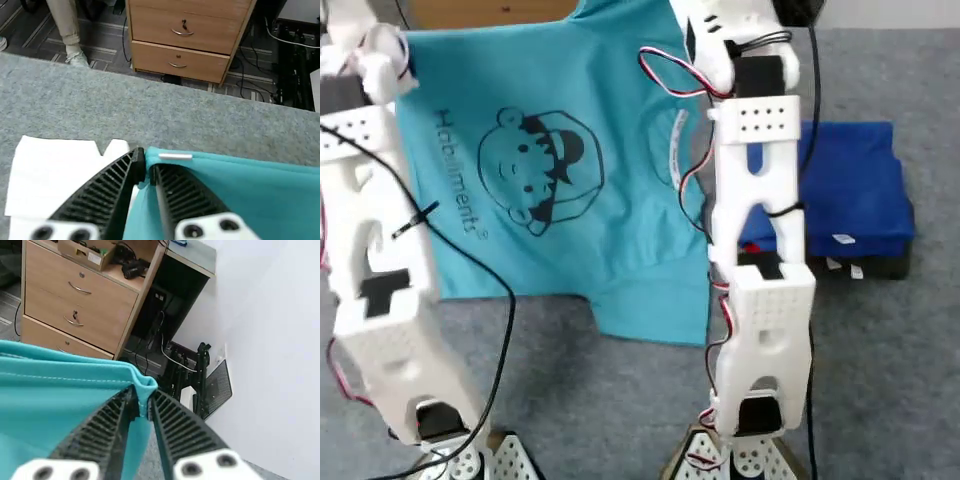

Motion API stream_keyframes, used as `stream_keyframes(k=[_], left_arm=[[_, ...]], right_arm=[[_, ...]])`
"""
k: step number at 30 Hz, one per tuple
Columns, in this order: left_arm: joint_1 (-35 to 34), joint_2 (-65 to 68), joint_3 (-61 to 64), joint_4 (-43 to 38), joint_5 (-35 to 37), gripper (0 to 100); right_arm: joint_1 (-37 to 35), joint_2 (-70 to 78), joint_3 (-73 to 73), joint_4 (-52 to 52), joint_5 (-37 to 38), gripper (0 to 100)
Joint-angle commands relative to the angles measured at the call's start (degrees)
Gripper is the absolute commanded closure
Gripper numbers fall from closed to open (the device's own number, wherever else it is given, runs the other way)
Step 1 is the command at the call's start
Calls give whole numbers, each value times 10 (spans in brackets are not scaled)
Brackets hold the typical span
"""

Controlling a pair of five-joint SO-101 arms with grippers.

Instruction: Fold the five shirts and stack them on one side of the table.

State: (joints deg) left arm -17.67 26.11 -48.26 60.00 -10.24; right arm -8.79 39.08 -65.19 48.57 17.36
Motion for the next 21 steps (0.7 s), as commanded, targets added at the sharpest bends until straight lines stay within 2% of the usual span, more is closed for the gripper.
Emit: stream_keyframes(k=[1,5,8,11,14,21], left_arm=[[25,76,-224,107,-26,981],[33,157,-361,227,-55,981],[30,205,-461,328,-64,981],[19,229,-467,412,-86,981],[-11,230,-440,410,-91,981],[-43,229,-391,411,-93,982]], right_arm=[[-10,15,-72,26,-2,997],[-7,17,-118,149,-1,997],[-7,17,-174,277,27,997],[-10,20,-238,423,76,997],[-19,22,-296,532,96,997],[-11,3,-269,542,94,997]])
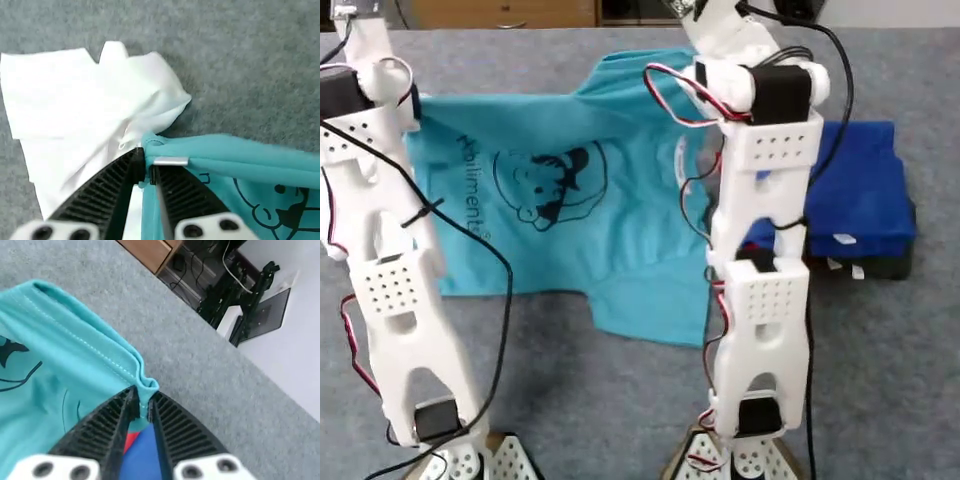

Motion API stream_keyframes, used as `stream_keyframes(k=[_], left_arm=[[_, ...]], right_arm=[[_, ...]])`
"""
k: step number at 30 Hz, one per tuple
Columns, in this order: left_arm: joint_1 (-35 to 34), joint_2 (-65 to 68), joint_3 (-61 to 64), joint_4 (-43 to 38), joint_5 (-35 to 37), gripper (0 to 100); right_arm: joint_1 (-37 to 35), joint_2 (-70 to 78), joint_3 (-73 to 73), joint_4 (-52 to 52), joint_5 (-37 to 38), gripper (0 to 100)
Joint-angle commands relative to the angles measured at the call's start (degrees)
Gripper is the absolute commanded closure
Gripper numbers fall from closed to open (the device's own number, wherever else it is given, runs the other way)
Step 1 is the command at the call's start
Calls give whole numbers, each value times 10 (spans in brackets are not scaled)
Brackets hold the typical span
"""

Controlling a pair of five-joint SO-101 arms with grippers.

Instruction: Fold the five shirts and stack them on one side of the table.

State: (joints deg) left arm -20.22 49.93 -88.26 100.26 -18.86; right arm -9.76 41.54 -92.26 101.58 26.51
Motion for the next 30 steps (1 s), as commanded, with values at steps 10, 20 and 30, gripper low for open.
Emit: stream_keyframes(k=[10,20,30], left_arm=[[36,-246,431,4,-49,982],[-19,-380,825,-202,-69,982],[-34,-384,888,-207,-138,982]], right_arm=[[-11,-182,310,1,-16,997],[7,-318,562,-64,4,997],[4,-609,1110,-347,4,997]])
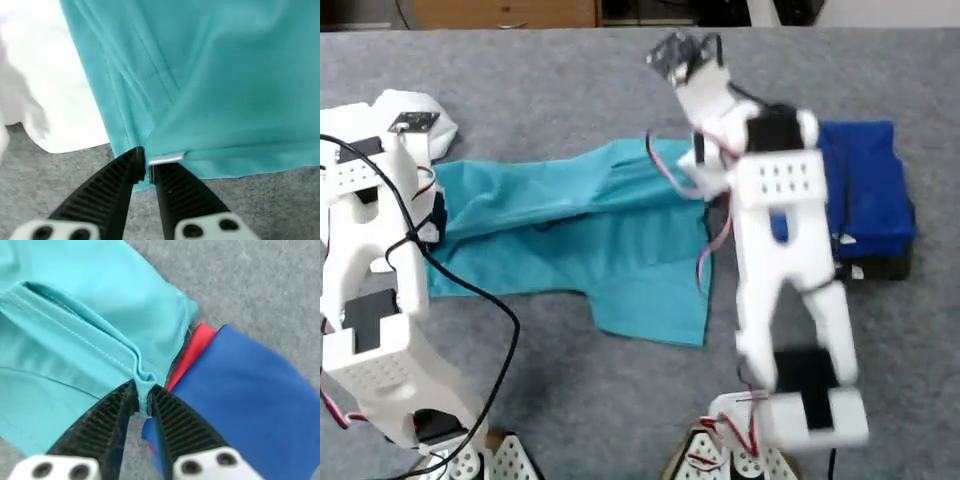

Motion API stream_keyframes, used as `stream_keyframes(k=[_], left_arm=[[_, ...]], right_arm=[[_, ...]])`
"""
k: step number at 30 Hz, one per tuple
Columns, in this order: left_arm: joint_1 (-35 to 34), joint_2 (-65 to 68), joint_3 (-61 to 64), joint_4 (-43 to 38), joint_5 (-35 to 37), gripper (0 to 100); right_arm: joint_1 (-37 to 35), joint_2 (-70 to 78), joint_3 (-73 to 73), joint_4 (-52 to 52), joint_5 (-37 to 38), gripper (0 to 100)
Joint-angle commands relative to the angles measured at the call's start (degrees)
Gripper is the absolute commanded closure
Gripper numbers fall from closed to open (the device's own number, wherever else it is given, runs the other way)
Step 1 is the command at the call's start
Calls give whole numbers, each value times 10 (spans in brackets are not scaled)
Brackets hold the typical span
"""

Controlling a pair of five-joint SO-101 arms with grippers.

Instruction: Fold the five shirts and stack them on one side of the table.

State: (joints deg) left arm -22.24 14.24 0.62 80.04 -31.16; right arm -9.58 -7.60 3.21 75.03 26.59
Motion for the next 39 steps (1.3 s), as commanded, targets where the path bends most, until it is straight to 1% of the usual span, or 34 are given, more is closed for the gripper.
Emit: stream_keyframes(k=[1,3,5,7,11,13,16,22,25,27,31,35,39], left_arm=[[-17,-27,-3,-5,-23,982],[-19,-26,-3,-6,-52,982],[-22,-26,-3,-11,-102,981],[-28,-26,-1,-22,-135,981],[-33,-27,-3,-35,-158,981],[-30,-27,-2,-33,-186,981],[-27,-31,-14,-33,-254,981],[-31,-26,-110,35,-337,981],[-13,-26,-117,67,-361,981],[-11,-25,-115,62,-379,981],[-17,-26,-113,68,-387,981],[-18,-27,-83,118,-410,981],[-29,-30,-44,125,-412,981]], right_arm=[[4,-147,195,-101,3,997],[12,-196,267,-127,6,997],[21,-235,330,-149,8,997],[24,-269,393,-175,22,997],[22,-326,498,-212,40,997],[25,-346,530,-220,49,997],[41,-370,559,-222,62,997],[47,-397,602,-222,77,997],[44,-407,614,-222,80,997],[44,-412,620,-219,78,997],[44,-431,649,-218,80,997],[42,-456,676,-208,80,997],[15,-482,690,-178,76,997]])
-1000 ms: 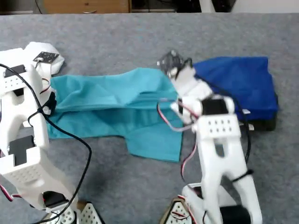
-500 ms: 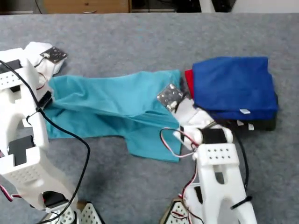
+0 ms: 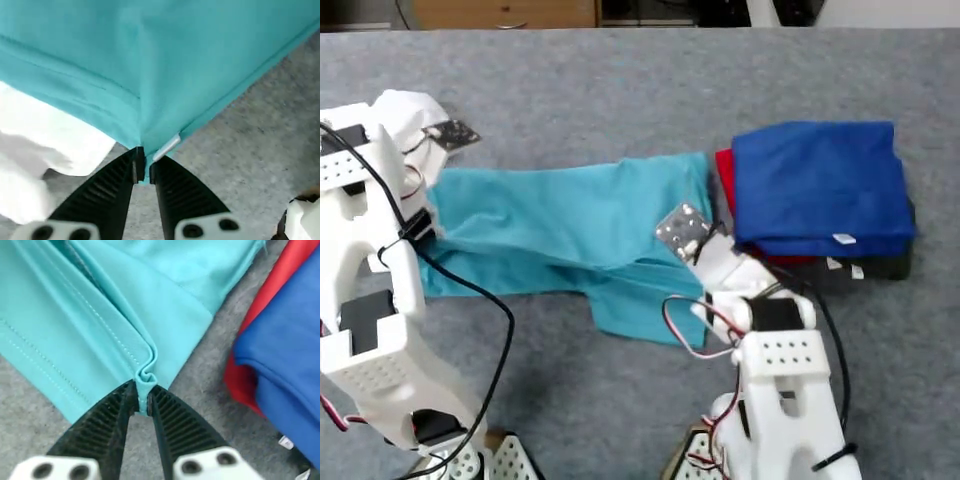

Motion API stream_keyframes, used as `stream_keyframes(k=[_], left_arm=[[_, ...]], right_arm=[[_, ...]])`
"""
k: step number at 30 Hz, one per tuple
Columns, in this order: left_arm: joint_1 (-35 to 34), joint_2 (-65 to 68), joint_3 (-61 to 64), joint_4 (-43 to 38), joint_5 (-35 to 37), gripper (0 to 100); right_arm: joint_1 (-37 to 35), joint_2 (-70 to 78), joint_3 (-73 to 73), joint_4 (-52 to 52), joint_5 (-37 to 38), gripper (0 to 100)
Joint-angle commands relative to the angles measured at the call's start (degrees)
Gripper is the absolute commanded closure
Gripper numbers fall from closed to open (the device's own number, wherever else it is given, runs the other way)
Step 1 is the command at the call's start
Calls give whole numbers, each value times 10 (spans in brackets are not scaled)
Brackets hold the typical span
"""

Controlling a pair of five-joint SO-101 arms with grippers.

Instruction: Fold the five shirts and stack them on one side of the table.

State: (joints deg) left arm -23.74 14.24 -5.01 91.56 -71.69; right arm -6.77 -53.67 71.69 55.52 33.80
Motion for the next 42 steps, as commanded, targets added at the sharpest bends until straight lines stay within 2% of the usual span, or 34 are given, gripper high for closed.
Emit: stream_keyframes(k=[1,9,15,19,22,24,27,28,30,31,32,33,37,42], left_arm=[[-19,-30,16,10,-7,981],[-62,-25,30,-11,-1,981],[-37,-25,67,-55,56,978],[-28,-26,74,-55,59,909],[-48,-31,57,-54,59,853],[-65,-31,23,-38,55,862],[-83,-31,-50,11,55,883],[-84,-30,-76,26,58,894],[-80,-27,-127,51,69,937],[-75,-25,-148,55,91,971],[-62,-25,-162,52,123,988],[-52,-24,-170,46,159,975],[4,4,-170,6,279,981],[71,87,-189,1,399,981]], right_arm=[[-15,-28,10,18,4,997],[-21,-75,56,33,8,997],[-23,-87,68,34,8,984],[-21,-88,60,53,30,830],[-21,-88,24,104,84,710],[-20,-89,-19,149,106,692],[-21,-89,-101,191,108,743],[-24,-86,-124,192,106,797],[-35,-79,-160,170,83,995],[-49,-66,-170,149,64,992],[-62,-48,-175,130,47,940],[-75,-22,-178,109,29,928],[-140,131,-196,2,-13,997],[-184,371,-335,-18,-68,994]])
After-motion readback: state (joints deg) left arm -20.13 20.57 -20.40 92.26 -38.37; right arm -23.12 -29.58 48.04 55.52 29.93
